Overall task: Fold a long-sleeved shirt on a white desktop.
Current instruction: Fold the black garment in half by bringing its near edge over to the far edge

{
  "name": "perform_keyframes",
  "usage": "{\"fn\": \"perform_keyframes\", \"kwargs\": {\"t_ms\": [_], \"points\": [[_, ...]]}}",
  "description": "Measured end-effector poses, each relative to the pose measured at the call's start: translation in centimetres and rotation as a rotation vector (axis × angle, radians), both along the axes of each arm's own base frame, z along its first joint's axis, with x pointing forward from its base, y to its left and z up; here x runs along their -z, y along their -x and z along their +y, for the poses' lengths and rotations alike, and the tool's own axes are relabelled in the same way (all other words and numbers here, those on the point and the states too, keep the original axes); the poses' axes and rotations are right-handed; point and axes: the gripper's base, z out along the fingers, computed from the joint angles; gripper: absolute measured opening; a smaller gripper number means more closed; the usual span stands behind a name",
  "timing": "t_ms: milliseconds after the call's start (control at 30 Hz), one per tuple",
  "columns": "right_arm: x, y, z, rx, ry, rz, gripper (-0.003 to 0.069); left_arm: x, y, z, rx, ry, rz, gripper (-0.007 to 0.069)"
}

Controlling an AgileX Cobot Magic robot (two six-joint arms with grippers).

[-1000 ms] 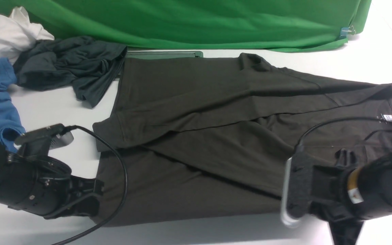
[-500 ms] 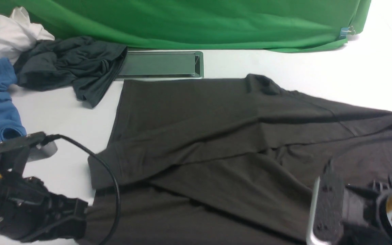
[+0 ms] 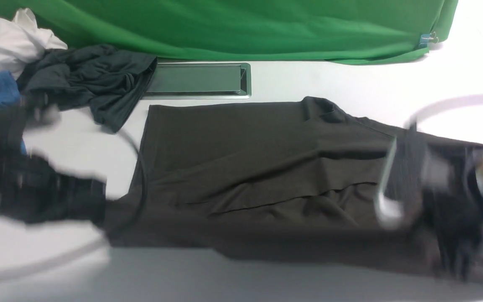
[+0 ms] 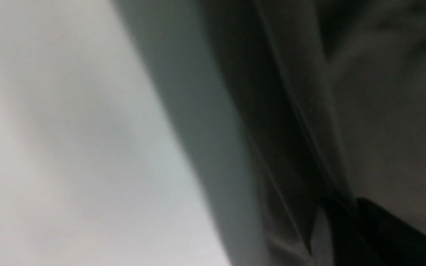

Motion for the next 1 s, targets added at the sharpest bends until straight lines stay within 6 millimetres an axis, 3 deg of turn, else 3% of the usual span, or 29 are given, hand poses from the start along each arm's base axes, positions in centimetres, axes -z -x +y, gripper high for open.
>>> {"fn": "perform_keyframes", "kwargs": {"t_ms": [167,200,233,300,467,600,633,667,733,833,867,1000], "points": [[-2.3,-6.7,0.1,0.000,0.001,-0.093,0.0027,-2.1,-6.2,0.1,0.006,-0.021,-0.048,0.0048],[-2.7,-7.1,0.1,0.002,-0.002,-0.105,0.0027,-2.1,-6.8,0.1,0.008,-0.024,-0.051,0.0048],[-2.6,-9.3,0.2,-0.008,0.010,-0.112,0.0027,-2.2,-8.9,0.2,0.012,-0.028,-0.060,0.0048],[-2.4,-11.5,0.4,-0.020,0.019,-0.124,0.0027,-1.9,-11.5,0.2,0.027,-0.040,-0.067,0.0048],[-0.3,-18.5,0.7,-0.023,0.036,-0.156,0.0027,0.7,-19.2,0.3,0.041,-0.058,-0.086,0.0048],[2.3,-21.9,0.6,0.012,0.025,-0.178,0.0027,3.8,-23.1,0.5,0.034,-0.078,-0.099,0.0062],[3.7,-23.4,0.6,0.051,0.007,-0.195,0.0027,5.4,-24.5,0.5,0.028,-0.091,-0.110,0.0078],[4.0,-23.5,0.5,0.051,0.007,-0.193,0.0027,5.9,-24.8,0.5,0.025,-0.095,-0.114,0.0085],[6.4,-24.7,0.6,0.092,-0.002,-0.181,0.0049,8.3,-26.6,0.5,0.014,-0.117,-0.149,0.0146],[8.5,-25.3,0.6,0.173,-0.018,-0.150,0.0160,9.9,-27.8,0.6,-0.001,-0.132,-0.184,0.0280],[8.5,-25.3,0.6,0.179,-0.020,-0.149,0.0160,10.0,-27.8,0.6,-0.001,-0.132,-0.183,0.0302],[6.6,-25.1,0.2,0.303,-0.078,-0.175,0.0382,8.5,-27.1,0.5,0.021,-0.128,-0.152,0.0549]]}}
